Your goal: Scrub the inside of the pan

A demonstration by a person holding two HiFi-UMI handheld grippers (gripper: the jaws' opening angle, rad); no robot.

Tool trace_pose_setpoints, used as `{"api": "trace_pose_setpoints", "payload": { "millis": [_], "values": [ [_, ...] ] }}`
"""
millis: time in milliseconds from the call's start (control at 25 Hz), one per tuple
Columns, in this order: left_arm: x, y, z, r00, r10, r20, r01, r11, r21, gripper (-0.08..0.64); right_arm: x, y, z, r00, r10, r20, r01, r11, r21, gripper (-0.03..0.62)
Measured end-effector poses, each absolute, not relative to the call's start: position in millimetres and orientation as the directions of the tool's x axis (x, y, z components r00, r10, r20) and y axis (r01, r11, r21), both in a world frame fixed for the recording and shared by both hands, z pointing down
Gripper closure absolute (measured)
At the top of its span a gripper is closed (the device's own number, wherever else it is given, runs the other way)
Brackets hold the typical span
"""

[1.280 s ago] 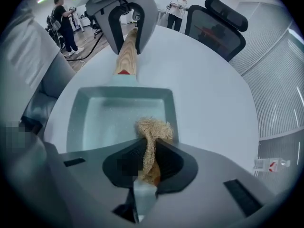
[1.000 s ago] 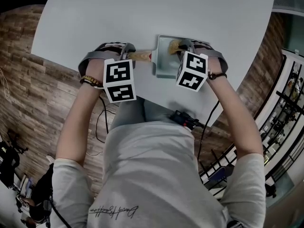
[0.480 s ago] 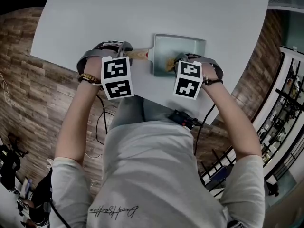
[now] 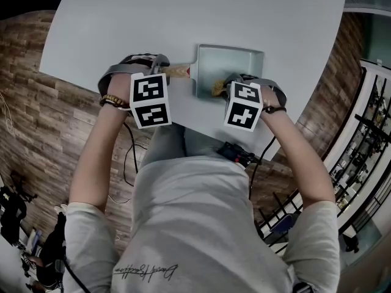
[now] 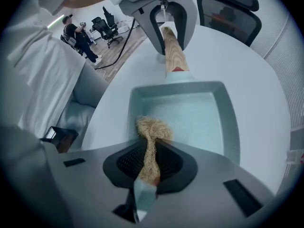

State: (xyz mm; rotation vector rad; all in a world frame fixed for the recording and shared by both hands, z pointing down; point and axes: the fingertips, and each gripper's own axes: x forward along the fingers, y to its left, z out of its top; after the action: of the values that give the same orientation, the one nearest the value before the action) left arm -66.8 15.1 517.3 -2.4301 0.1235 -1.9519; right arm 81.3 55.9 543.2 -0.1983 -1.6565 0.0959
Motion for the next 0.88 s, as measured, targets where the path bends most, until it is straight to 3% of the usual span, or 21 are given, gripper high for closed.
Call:
{"api": "trace_pose_setpoints", "payload": {
  "millis": [200,560,880],
  "values": [
    [-65,17,516,0.208,-0.066,0.976,-0.030,-0.998,-0.061,0.413,85,46,543,-0.088,0.120,0.989,0.092,0.989,-0.112,0.525],
    [-64,22,513,0.215,-0.065,0.975,-0.025,-0.998,-0.061,0.411,88,-39,544,-0.094,-0.154,0.984,0.049,0.986,0.159,0.520],
    [-66,19,516,0.220,-0.062,0.974,-0.051,-0.997,-0.052,0.411,86,-43,548,-0.095,-0.187,0.978,0.058,0.980,0.193,0.522]
  ]
}}
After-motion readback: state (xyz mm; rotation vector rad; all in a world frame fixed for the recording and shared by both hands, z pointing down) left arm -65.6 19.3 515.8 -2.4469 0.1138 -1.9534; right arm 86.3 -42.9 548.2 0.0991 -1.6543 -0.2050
